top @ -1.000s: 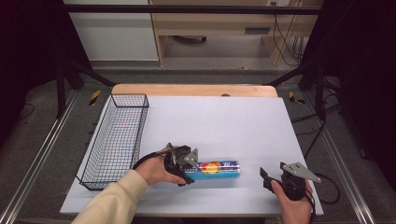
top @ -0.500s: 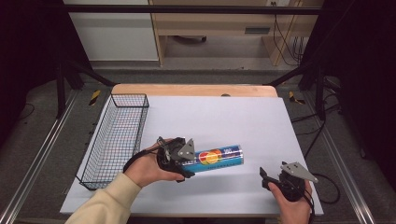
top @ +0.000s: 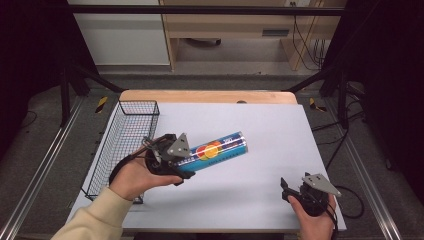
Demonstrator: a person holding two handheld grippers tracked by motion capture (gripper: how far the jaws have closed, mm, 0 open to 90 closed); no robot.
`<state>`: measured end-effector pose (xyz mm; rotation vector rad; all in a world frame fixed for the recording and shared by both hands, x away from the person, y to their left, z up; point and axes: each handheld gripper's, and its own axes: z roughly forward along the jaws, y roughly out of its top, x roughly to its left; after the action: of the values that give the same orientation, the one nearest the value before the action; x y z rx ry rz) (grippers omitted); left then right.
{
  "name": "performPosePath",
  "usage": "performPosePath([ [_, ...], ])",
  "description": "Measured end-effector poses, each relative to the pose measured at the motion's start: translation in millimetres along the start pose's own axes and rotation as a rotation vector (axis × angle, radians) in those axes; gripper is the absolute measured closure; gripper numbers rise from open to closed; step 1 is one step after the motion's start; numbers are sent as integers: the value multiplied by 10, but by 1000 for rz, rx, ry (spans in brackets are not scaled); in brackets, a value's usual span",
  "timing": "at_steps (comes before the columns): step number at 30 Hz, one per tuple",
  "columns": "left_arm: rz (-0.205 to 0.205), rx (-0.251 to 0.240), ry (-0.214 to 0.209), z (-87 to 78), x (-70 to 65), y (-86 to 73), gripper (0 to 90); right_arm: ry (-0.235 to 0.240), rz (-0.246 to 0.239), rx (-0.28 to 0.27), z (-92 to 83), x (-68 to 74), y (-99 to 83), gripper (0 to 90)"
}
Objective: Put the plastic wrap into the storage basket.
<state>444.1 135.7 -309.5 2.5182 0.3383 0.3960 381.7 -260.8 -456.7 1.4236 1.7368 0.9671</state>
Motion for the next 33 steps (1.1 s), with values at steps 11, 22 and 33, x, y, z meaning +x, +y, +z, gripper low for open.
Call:
performPosePath([
  [11,-104,30,83,-275,105,-240,320,-18,-9,-4,-15,6,9,187],
  [22,-132,28,107,-414,154,-409,320,-25,-10,0,-15,7,5,188],
  [33,-141,58,140,-577,194,-507,321,-36,-16,1,-15,9,2,192],
])
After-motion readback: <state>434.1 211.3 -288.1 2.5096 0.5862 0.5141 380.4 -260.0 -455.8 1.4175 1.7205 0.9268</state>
